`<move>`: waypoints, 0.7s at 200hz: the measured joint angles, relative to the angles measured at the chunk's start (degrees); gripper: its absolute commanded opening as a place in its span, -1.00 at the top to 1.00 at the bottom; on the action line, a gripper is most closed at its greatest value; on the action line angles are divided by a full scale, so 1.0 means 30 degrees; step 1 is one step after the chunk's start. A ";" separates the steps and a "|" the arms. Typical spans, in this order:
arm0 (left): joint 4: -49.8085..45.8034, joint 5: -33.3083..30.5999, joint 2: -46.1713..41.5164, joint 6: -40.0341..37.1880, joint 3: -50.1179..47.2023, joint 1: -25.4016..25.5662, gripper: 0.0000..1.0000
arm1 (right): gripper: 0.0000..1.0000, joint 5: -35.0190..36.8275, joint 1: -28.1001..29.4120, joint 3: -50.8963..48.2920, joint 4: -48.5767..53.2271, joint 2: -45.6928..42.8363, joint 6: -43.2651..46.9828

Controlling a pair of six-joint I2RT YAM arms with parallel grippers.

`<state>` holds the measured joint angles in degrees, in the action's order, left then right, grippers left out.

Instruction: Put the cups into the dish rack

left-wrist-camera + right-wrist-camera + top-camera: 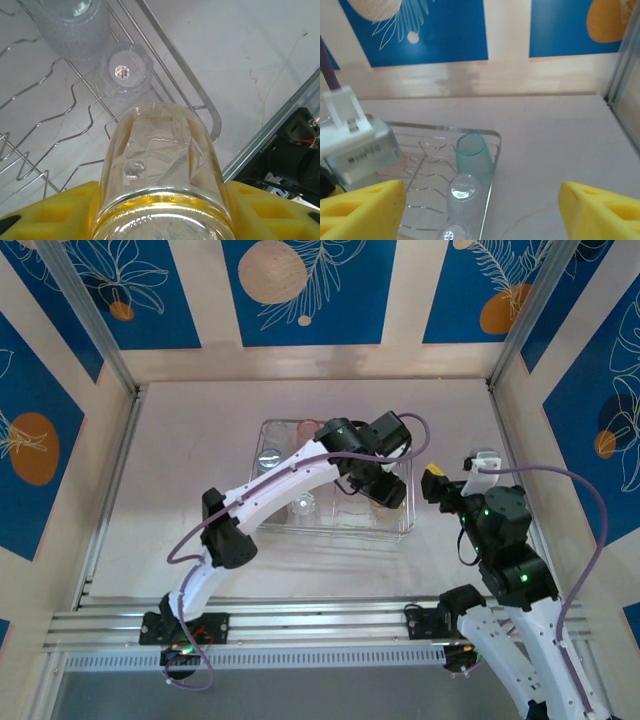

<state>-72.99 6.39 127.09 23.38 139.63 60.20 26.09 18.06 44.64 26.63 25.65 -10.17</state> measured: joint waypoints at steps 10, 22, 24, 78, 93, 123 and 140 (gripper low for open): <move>-0.0036 0.0000 0.0182 0.0000 0.0015 0.0029 0.86 | -0.59 0.0342 -0.0022 -0.0029 0.0015 -0.0350 -0.0029; -0.0102 0.0000 0.0357 0.0000 0.0102 0.0029 0.86 | -0.59 0.0670 -0.0051 -0.0051 0.0044 -0.0634 -0.0109; -0.0109 0.0000 0.0393 0.0000 0.0138 0.0029 0.86 | -0.59 0.0707 -0.0051 -0.0051 0.0051 -0.0663 -0.0153; -0.0109 -0.0022 0.1158 -0.0066 0.0656 0.0124 0.89 | -0.54 0.0350 -0.0780 -0.0226 0.0831 0.0168 -0.1188; -0.0109 -0.0117 0.1377 -0.0146 0.0692 0.0124 0.89 | -0.47 -0.0685 -0.1865 0.0102 0.1501 0.1676 -0.1923; -0.0124 -0.0321 0.1588 -0.0342 0.0692 0.0124 0.89 | -0.30 -0.4182 -0.5814 0.1086 0.2579 0.5209 -0.3752; -0.0117 -0.0444 0.1596 -0.0364 0.0707 0.0124 0.89 | -0.22 -0.6411 -0.8145 0.1406 0.2776 0.6812 -0.4554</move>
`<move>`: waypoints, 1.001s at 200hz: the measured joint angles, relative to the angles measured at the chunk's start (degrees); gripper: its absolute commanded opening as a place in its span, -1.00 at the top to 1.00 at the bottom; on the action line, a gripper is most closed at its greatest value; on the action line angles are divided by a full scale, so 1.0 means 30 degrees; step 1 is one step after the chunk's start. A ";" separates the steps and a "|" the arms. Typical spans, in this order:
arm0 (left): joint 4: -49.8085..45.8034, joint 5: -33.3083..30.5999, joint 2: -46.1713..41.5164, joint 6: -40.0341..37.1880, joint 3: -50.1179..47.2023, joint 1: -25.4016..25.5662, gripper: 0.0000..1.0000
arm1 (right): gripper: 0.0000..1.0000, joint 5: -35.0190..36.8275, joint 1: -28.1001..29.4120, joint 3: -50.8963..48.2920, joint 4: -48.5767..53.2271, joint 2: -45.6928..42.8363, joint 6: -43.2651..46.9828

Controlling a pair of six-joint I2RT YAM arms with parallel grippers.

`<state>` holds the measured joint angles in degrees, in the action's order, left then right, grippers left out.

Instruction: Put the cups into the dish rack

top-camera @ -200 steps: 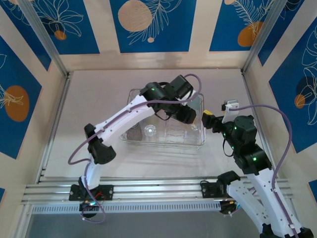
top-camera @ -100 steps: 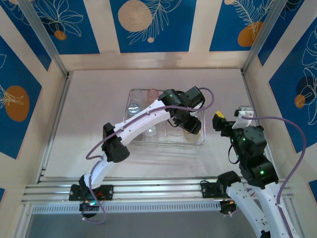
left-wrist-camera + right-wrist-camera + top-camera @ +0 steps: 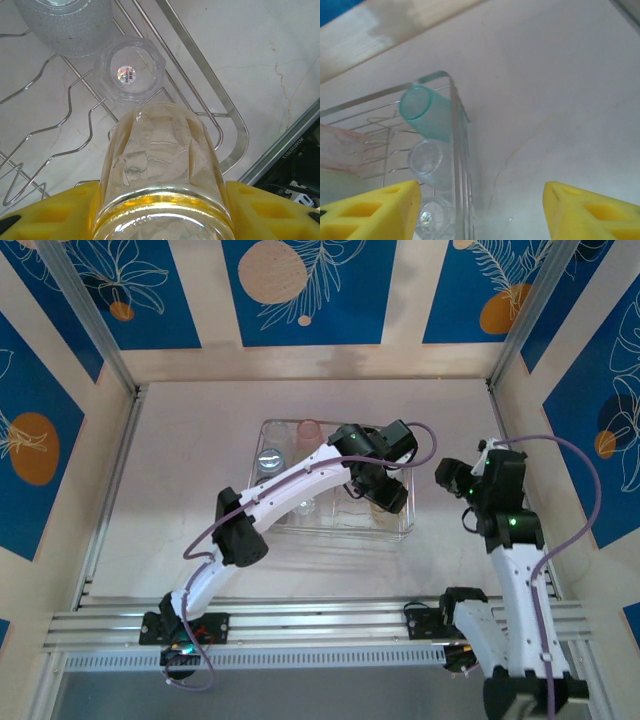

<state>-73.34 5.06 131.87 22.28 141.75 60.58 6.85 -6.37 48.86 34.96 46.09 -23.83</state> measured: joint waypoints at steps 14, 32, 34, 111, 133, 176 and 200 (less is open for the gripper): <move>0.0000 -0.0095 0.0015 0.0000 0.0073 0.0000 0.90 | -0.19 -0.1508 -0.1348 0.0219 0.0124 0.1166 -0.0525; 0.0000 -0.0197 0.0160 0.0000 0.0452 0.0000 0.92 | -0.19 -0.3067 -0.1909 0.0517 0.0168 0.2616 -0.0765; 0.0007 -0.0211 0.0182 0.0000 0.0510 0.0000 0.92 | -0.18 -0.3220 -0.1909 0.0561 0.0168 0.2820 -0.0750; -0.0087 -0.0306 0.0750 -0.0124 0.0947 0.0000 0.93 | -0.22 -0.5377 -0.0765 0.3854 0.0204 0.9049 0.0131; -0.0350 -0.0350 0.1027 -0.0131 0.0976 0.0000 0.94 | -0.18 -0.5362 -0.0211 0.4823 0.0153 1.0666 0.0561; -0.0408 -0.0364 0.1086 -0.0138 0.1056 0.0029 0.93 | 0.14 -0.5034 0.0867 0.5727 0.0321 1.3085 0.1581; -0.0430 -0.0364 0.1093 -0.0153 0.1064 0.0029 0.94 | 0.46 -0.4860 0.1413 0.6244 0.0466 1.3937 0.1923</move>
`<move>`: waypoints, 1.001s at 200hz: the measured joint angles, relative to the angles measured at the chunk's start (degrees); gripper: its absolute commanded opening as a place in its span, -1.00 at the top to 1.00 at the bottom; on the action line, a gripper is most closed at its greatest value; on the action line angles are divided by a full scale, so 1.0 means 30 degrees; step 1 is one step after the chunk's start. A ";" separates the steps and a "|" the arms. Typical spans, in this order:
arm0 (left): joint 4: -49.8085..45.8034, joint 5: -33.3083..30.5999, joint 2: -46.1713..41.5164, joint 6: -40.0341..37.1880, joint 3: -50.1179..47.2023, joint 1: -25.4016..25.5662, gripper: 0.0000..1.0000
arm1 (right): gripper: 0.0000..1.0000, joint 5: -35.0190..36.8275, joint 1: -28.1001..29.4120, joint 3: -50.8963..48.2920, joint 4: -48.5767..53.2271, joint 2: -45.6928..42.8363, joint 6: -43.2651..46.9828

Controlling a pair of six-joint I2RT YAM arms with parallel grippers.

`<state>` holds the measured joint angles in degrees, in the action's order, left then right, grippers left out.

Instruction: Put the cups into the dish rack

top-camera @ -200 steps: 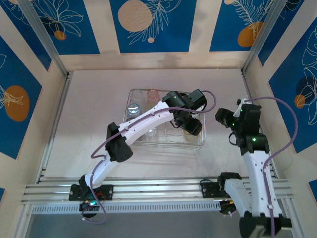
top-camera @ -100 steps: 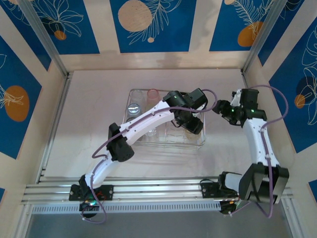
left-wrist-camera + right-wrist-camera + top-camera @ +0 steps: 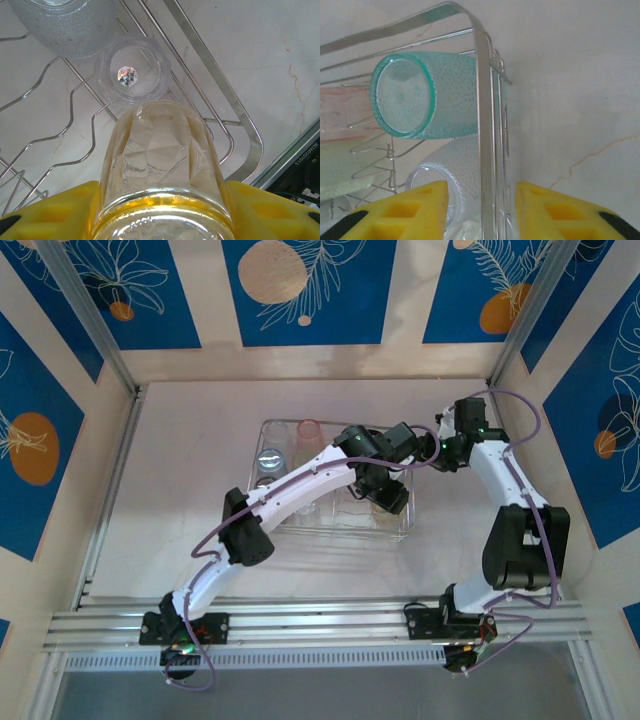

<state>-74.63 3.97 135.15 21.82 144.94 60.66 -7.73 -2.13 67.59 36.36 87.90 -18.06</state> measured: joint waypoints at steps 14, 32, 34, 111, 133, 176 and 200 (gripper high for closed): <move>-0.0015 -0.0007 0.0015 -0.0066 0.0029 0.0000 0.94 | 0.63 0.0073 0.0240 0.0175 0.0044 0.0277 0.0138; -0.0029 0.0000 0.0015 -0.0204 0.0029 0.0000 0.93 | 0.75 0.0080 0.0466 0.0189 0.0051 0.0437 0.0160; -0.0029 -0.0007 0.0015 -0.0219 0.0029 0.0000 0.93 | 0.77 0.0073 0.0466 0.0189 0.0058 0.0474 0.0204; 0.0109 -0.0007 -0.0153 -0.1078 -0.0612 0.0000 0.94 | 0.90 0.0080 0.1005 0.0313 0.0044 0.1027 0.0058; 0.0386 0.0007 -0.0131 -0.1362 -0.1355 0.0080 0.95 | 0.90 0.0109 0.1202 0.0313 0.0044 0.1027 -0.0087; 0.0138 -0.0015 -0.0131 -0.1552 -0.1552 0.0087 0.85 | 0.91 0.0226 0.1362 0.0313 0.0022 0.1027 -0.0211; 0.0160 0.0000 -0.0117 -0.1545 -0.1552 0.0087 0.66 | 0.90 0.0226 0.1428 0.0313 0.0000 0.1027 -0.0372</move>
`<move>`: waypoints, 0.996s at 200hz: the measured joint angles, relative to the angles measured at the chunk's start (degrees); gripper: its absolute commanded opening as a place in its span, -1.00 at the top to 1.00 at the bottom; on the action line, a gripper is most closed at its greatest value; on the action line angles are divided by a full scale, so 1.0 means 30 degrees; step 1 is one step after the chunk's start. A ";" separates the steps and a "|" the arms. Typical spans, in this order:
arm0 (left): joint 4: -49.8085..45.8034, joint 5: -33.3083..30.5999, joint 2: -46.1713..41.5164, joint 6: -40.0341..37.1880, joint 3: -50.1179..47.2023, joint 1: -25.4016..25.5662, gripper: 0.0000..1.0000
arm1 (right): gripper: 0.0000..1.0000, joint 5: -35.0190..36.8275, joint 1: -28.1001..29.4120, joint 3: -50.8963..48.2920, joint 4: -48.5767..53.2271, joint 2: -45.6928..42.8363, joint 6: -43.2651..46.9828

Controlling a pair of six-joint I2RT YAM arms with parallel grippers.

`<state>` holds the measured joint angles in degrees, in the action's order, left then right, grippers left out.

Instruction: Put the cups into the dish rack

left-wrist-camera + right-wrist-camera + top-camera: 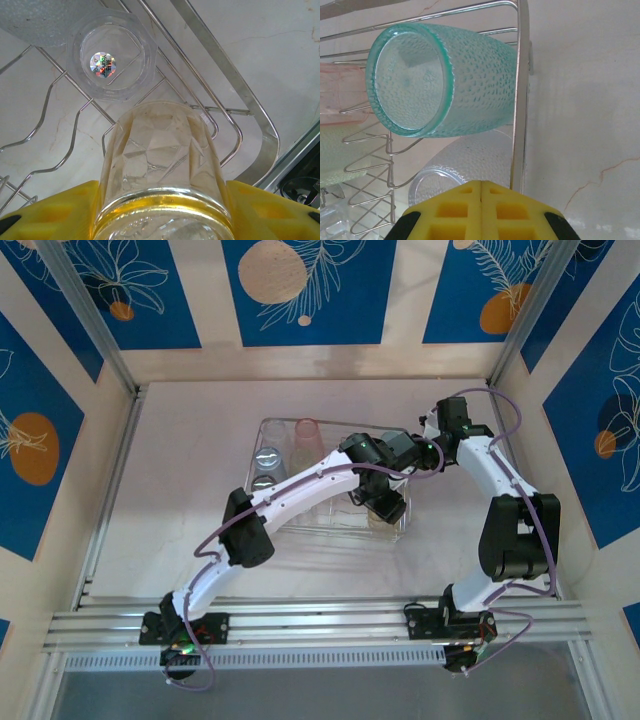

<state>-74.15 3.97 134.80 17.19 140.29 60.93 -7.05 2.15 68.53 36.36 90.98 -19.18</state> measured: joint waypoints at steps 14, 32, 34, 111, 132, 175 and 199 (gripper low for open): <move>0.0036 0.0000 0.0066 0.0007 0.0000 0.0000 0.58 | 0.88 -0.0007 0.0000 0.0000 -0.0044 0.0000 -0.0080; 0.0131 0.0007 0.0270 0.0007 0.0000 0.0000 0.45 | 0.85 -0.0022 0.0000 0.0000 -0.0109 0.0000 -0.0219; 0.0138 0.0007 0.0291 0.0007 0.0000 0.0000 0.45 | 0.84 -0.0022 0.0000 0.0000 -0.0124 0.0000 -0.0211; 0.1574 -0.0080 0.0590 -0.0015 -0.1246 -0.0051 -0.19 | 0.79 -0.0743 -0.0102 0.0000 -0.0350 0.0000 -0.0444; 0.2055 -0.0175 0.0590 -0.0036 -0.1676 -0.0051 -0.21 | 0.79 -0.0816 -0.0189 0.0000 -0.0342 0.0000 -0.0444; 0.2951 -0.0379 0.0590 -0.0321 -0.2142 -0.0044 -0.41 | 0.76 -0.0816 -0.0444 -0.0109 -0.0328 -0.0262 -0.0430; 0.3009 -0.0568 0.0546 -0.0430 -0.2171 0.0080 -0.53 | 0.62 -0.0882 -0.0546 -0.0379 -0.0284 -0.0772 -0.0386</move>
<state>-65.12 2.26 136.44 15.90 133.78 61.17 -9.69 0.51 67.40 35.51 88.66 -20.34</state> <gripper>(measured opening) 0.746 0.166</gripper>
